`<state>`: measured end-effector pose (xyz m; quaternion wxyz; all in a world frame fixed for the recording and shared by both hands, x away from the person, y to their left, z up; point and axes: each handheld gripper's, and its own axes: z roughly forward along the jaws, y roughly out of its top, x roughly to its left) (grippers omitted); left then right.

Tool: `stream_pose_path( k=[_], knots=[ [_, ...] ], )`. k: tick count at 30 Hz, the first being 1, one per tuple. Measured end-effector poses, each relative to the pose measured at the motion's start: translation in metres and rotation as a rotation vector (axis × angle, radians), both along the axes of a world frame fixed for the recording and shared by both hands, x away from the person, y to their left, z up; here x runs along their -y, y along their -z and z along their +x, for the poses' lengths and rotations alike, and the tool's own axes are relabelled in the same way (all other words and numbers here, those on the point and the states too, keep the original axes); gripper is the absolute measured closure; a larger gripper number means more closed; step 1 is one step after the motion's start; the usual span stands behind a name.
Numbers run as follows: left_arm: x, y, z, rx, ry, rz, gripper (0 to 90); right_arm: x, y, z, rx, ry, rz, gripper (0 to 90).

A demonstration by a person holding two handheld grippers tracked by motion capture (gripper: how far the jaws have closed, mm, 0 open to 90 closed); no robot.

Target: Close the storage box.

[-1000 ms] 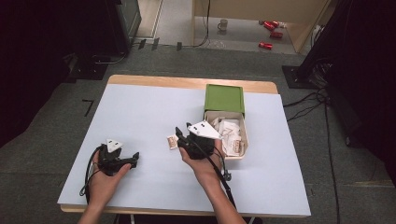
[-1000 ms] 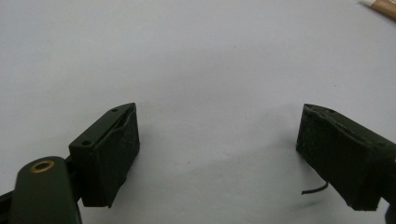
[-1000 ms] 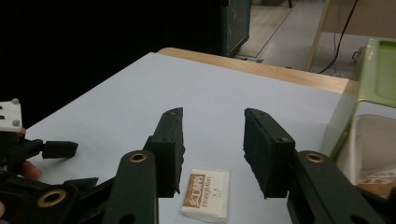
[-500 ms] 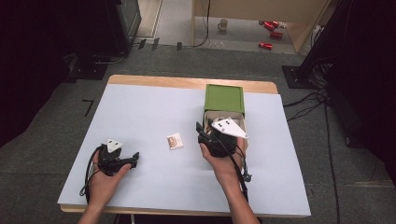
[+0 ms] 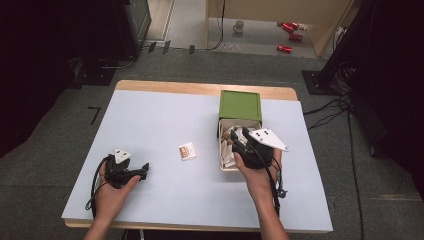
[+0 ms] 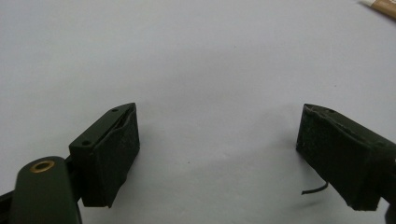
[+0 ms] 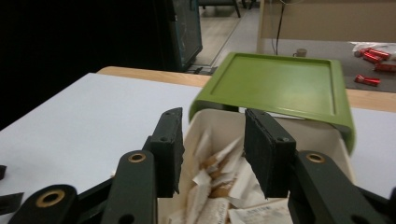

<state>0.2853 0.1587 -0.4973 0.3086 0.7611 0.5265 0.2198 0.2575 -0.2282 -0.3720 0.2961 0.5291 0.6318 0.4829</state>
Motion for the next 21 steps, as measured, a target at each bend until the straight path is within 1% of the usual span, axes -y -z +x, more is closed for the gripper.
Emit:
stream_pose_path(
  k=[6, 8, 21],
  knots=[
    [0.000, 0.000, 0.000, 0.000, 0.000, 0.000, 13.7, 0.016, 0.005, -0.004, -0.018, 0.040, -0.002, 58.4],
    [0.000, 0.000, 0.000, 0.002, -0.001, 0.000, 13.7, 0.025, 0.007, -0.005, -0.020, 0.057, -0.003, 58.5],
    [0.000, 0.000, 0.000, 0.002, -0.002, -0.001, 13.7, 0.056, 0.017, -0.014, -0.040, 0.128, 0.001, 59.0]
  ],
)
